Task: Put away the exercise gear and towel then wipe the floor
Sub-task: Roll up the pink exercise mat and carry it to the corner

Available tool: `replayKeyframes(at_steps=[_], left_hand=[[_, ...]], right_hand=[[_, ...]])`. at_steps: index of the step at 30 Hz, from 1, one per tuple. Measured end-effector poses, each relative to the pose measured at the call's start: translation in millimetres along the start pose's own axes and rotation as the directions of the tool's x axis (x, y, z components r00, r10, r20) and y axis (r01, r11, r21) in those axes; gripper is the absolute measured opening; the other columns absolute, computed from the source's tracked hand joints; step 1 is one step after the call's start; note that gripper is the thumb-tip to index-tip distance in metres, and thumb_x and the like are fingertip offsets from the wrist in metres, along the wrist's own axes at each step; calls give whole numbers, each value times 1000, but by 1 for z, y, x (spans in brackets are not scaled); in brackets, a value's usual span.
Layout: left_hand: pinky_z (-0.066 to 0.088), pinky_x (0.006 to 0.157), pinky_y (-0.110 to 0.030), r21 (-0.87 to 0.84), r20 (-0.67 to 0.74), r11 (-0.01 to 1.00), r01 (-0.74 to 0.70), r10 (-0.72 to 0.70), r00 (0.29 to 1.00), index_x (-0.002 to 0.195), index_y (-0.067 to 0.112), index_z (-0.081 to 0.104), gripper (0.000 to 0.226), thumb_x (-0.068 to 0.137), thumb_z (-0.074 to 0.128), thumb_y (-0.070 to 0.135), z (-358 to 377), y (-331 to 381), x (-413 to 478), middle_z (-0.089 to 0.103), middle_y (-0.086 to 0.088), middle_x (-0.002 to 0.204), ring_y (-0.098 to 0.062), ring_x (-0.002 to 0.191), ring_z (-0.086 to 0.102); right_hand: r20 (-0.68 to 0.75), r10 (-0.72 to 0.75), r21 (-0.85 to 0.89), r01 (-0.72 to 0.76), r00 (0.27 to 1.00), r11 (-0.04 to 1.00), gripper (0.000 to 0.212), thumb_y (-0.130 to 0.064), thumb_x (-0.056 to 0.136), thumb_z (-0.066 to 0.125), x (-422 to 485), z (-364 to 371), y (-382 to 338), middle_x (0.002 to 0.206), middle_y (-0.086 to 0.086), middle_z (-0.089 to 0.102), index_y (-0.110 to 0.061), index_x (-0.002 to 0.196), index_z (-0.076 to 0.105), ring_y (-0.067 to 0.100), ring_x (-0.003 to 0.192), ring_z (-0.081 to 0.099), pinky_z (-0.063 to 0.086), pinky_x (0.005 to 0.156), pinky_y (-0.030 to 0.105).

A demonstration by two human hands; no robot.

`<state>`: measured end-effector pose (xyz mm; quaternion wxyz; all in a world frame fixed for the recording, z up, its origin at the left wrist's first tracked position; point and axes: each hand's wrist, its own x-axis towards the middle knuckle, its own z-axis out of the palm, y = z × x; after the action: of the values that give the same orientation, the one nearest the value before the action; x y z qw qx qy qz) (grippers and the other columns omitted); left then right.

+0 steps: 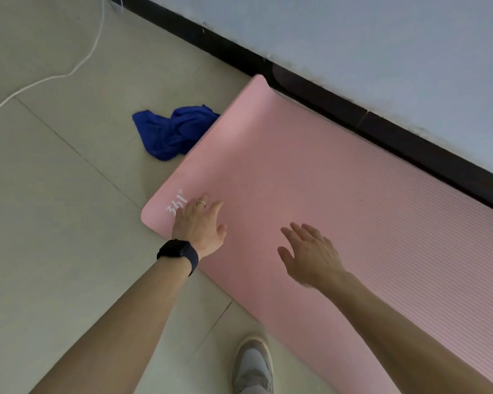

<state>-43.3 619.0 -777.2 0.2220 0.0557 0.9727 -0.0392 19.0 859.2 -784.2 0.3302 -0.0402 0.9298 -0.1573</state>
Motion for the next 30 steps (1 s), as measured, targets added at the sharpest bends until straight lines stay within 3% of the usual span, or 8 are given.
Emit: replayKeyframes(at_steps=[7,11,14,16,18,23,27,30], left_hand=[[30,113,-54,-49,-137,997,64,-71,988,155,23,14,77,92,54,42,9,-28,93,7,-11,164,-37,146,22],[34,110,-53,-147,-203,979,138,-167,965,156,18,6,79,95,51,40,1,-45,144,12,-15,163,-37,143,28],[44,99,-49,-341,-177,923,177,-248,952,153,14,23,59,101,38,37,1,-54,174,41,-16,149,-34,130,46],[47,81,-41,-509,-169,843,172,-294,941,133,17,52,40,102,35,34,5,-61,190,57,-15,127,-32,105,58],[48,75,-38,-560,-181,822,108,-248,952,114,25,63,26,97,47,35,12,-66,199,59,-8,111,-27,92,59],[46,88,-42,-590,-92,792,158,-260,961,108,36,54,25,86,64,43,33,-66,203,51,-1,119,-28,107,52],[49,76,-40,-628,-31,749,211,-295,955,124,23,43,47,89,60,50,48,-66,205,60,0,102,-25,85,57],[48,74,-41,-508,-162,827,240,-365,917,111,18,54,34,93,55,46,51,-60,205,66,-6,97,-30,81,58]], right_hand=[[86,-72,-130,83,994,988,62,-47,104,26,109,19,-15,165,-5,-12,-29,158,1,23,152,-9,6,123,53],[134,-66,-173,89,989,981,65,-46,104,26,159,31,-16,162,-9,-25,-33,156,-11,21,150,-19,2,118,63],[96,-83,-211,101,992,972,68,-46,103,30,171,50,-8,161,-11,-27,-36,155,-13,20,149,-23,3,116,67],[70,-102,-224,115,992,968,70,-48,103,32,172,55,-4,161,-11,-26,-36,155,-13,21,149,-23,4,116,66],[68,-103,-244,116,992,963,71,-52,102,33,173,54,-2,162,-11,-25,-36,155,-12,21,150,-20,8,118,64],[58,-116,-297,128,992,946,75,-62,97,35,178,47,-1,164,-12,-17,-38,156,-6,20,152,-9,22,118,56],[59,-156,-330,167,986,929,79,-67,94,38,180,43,2,165,-11,-12,-40,156,-4,23,152,-1,26,118,52],[109,-143,-359,173,984,917,78,-66,94,41,180,30,-2,165,-13,-7,-42,155,0,23,151,4,35,114,48]])
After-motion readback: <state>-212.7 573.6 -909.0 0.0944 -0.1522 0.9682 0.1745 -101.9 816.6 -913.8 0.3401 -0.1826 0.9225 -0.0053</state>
